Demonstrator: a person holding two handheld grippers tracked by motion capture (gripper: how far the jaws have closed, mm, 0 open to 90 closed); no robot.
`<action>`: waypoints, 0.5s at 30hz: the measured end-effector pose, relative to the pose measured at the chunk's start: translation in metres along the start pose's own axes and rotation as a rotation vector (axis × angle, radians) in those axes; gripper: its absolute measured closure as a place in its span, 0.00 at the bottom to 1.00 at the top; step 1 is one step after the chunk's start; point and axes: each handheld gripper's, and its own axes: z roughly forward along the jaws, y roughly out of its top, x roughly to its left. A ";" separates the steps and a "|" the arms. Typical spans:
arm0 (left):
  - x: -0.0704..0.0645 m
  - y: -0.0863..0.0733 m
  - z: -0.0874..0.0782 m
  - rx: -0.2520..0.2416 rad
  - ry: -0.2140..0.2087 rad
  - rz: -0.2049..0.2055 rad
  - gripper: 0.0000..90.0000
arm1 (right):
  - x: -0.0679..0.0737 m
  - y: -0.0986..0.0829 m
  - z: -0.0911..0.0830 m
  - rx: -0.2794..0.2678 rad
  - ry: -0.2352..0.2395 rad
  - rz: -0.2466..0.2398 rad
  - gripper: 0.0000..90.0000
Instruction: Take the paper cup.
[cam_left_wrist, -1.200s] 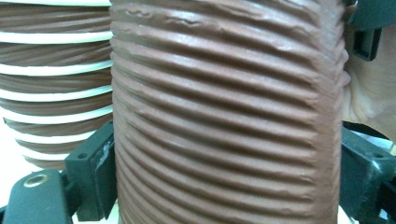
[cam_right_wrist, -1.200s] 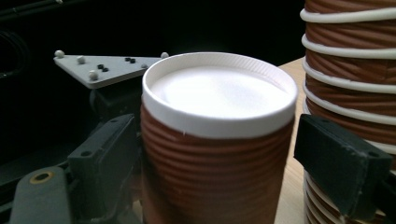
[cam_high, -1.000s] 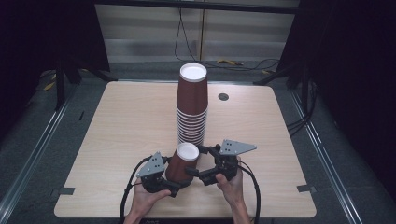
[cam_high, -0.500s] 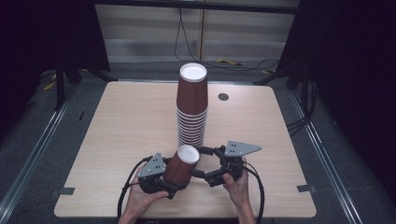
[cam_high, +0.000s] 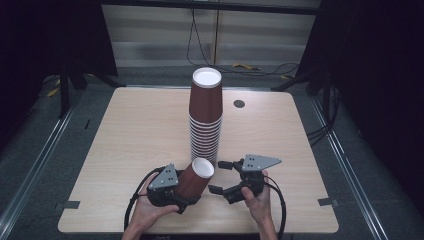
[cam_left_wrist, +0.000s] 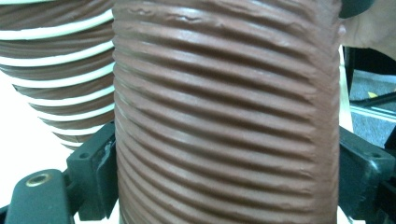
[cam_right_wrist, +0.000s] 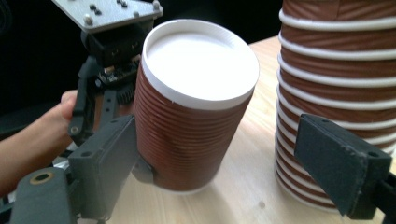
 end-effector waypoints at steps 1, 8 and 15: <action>0.000 0.000 0.000 0.002 -0.004 0.000 0.14 | 0.000 -0.001 0.000 0.010 0.007 0.000 0.15; 0.002 0.003 -0.002 0.040 -0.011 0.016 0.15 | -0.002 -0.002 -0.002 0.057 0.006 -0.002 0.15; 0.005 0.011 -0.004 0.074 -0.030 0.041 0.15 | -0.002 0.002 -0.006 0.095 0.002 -0.027 0.15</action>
